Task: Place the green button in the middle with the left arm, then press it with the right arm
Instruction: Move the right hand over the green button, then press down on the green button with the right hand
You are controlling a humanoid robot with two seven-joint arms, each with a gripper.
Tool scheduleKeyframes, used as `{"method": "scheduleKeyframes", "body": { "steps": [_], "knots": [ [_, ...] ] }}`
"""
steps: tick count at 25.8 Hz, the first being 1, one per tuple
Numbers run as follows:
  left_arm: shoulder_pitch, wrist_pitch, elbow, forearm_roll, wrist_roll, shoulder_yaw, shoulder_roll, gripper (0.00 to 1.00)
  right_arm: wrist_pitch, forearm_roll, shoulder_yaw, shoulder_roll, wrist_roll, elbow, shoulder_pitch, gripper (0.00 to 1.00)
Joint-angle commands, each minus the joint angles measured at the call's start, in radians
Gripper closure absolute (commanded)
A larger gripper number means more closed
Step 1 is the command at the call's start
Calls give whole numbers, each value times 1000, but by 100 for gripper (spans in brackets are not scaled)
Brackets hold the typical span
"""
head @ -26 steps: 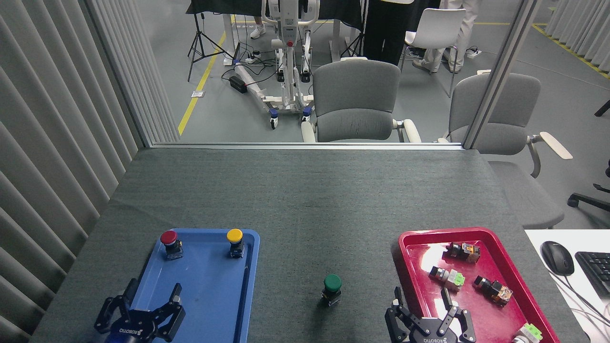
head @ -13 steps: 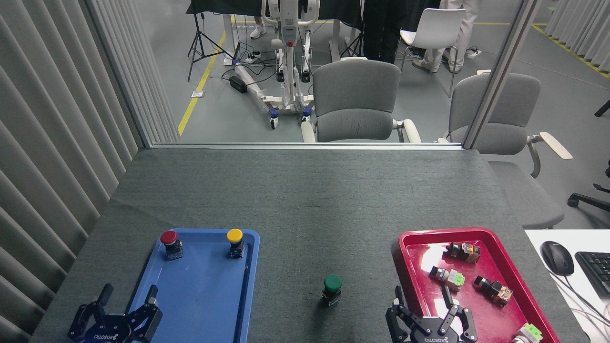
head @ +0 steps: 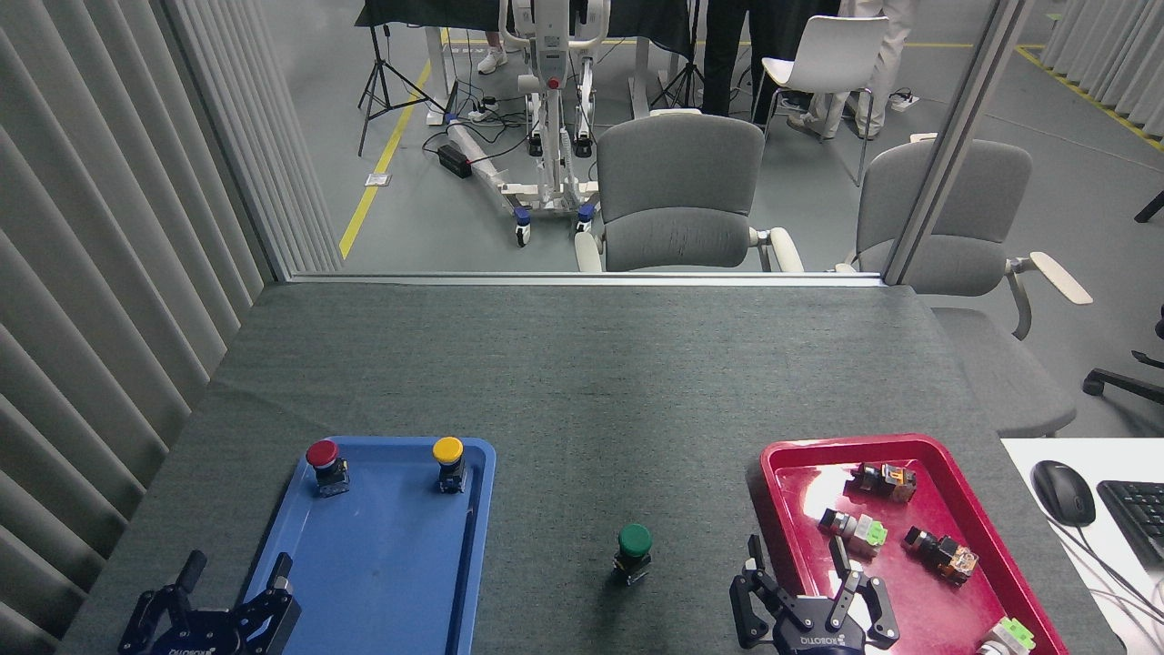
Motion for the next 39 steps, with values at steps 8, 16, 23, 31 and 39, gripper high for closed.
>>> {"method": "scheduleKeyframes", "body": {
  "steps": [8, 16, 23, 31, 39],
  "knots": [
    [0, -3, 11, 1, 0, 0, 7, 1, -21, 15, 84, 33, 41, 43, -81, 84],
    [0, -1, 13, 1, -2, 0, 11, 1, -18, 32, 151, 48, 77, 182, -162, 97],
    [0, -1, 19, 2, -2, 0, 10, 1, -31, 32, 202, 60, 77, 239, -179, 96],
    [-3, -1, 28, 2, -2, 0, 10, 1, -6, 32, 219, 86, 113, 274, -204, 94],
    [-3, -1, 30, 1, -2, 0, 10, 1, 8, 32, 219, 89, 114, 308, -208, 94]
  ]
}}
